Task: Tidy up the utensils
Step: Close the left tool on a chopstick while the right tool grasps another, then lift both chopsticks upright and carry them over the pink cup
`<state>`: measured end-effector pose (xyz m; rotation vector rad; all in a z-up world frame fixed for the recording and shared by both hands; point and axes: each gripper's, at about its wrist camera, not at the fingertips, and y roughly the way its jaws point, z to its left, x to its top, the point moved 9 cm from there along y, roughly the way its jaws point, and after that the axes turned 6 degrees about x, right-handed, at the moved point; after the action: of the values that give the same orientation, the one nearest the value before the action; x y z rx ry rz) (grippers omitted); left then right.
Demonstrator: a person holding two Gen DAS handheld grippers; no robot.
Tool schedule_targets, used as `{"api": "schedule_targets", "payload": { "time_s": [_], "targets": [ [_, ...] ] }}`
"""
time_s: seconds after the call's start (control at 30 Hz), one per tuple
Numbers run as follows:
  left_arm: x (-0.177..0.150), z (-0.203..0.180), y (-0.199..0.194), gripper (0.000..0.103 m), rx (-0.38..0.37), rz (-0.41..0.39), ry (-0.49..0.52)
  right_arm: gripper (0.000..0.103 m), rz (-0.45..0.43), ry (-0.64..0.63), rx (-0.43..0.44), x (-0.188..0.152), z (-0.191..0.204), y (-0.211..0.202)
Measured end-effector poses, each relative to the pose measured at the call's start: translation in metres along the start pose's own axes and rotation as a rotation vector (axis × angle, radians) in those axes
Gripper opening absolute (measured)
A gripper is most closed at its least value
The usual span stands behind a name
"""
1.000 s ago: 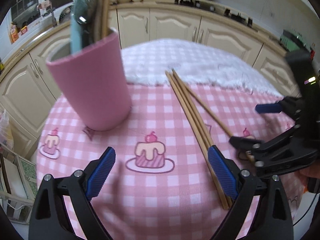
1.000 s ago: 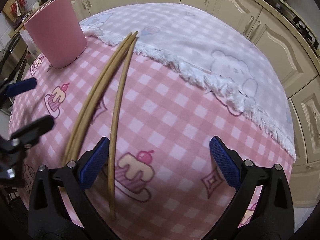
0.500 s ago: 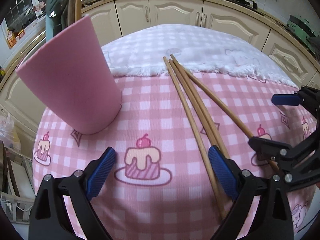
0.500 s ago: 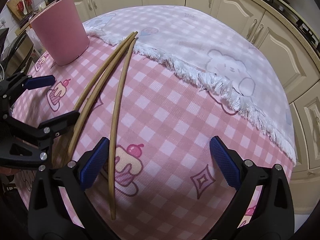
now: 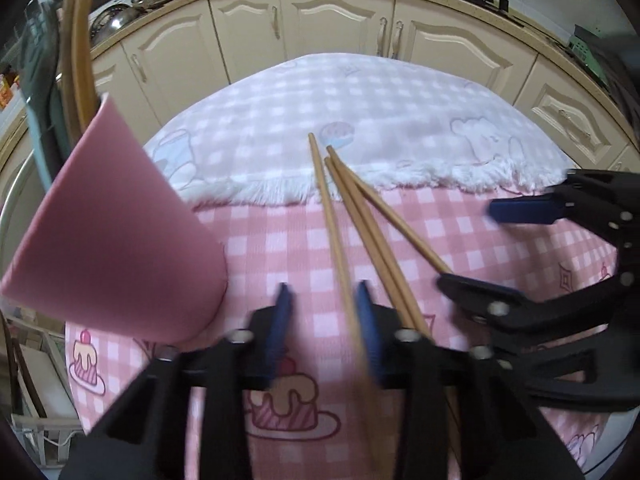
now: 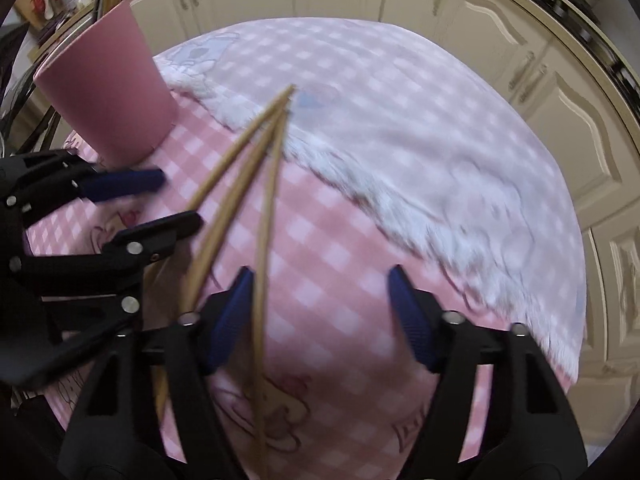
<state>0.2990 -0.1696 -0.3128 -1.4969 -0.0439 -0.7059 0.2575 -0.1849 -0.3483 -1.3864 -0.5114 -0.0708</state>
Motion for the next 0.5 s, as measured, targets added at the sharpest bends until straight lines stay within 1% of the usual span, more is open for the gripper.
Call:
{"api": "schedule_targets", "payload": {
  "time_s": [0.03, 0.07, 0.1, 0.13, 0.17, 0.2, 0.27, 0.33, 0.4, 0.5],
  "targets": [
    [0.002, -0.001, 0.001, 0.006, -0.018, 0.004, 0.000, 0.043, 0.000, -0.012, 0.005, 0.004, 0.005, 0.001],
    [0.001, 0.000, 0.000, 0.005, -0.032, 0.007, -0.012, 0.038, -0.002, -0.025, 0.015, 0.009, 0.011, 0.003],
    [0.000, 0.003, -0.001, 0.005, -0.057, 0.014, -0.023, 0.027, -0.005, -0.024, 0.029, 0.013, 0.014, 0.004],
    [0.000, 0.003, -0.001, 0.005, -0.066, 0.013, -0.023, 0.018, -0.010, -0.022, 0.041, 0.017, 0.016, 0.005],
    [-0.001, 0.004, -0.001, 0.005, -0.067, 0.011, -0.026, 0.014, -0.015, -0.024, 0.042, 0.020, 0.016, 0.006],
    [-0.001, 0.005, -0.004, 0.005, -0.067, 0.004, -0.030, 0.007, -0.017, -0.016, 0.052, 0.021, 0.017, 0.006],
    [-0.004, 0.007, -0.010, 0.005, -0.067, -0.014, -0.035, 0.006, -0.033, 0.013, 0.092, 0.019, 0.017, 0.002],
    [-0.007, 0.009, -0.019, 0.005, -0.079, -0.040, -0.047, 0.006, -0.063, 0.050, 0.107, 0.017, 0.012, -0.005],
    [-0.008, 0.010, -0.027, 0.005, -0.087, -0.060, -0.057, 0.006, -0.110, 0.101, 0.147, 0.014, 0.007, -0.018],
    [-0.009, 0.013, -0.041, 0.005, -0.104, -0.099, -0.072, 0.006, -0.168, 0.155, 0.177, 0.013, -0.003, -0.036]
  ]
}}
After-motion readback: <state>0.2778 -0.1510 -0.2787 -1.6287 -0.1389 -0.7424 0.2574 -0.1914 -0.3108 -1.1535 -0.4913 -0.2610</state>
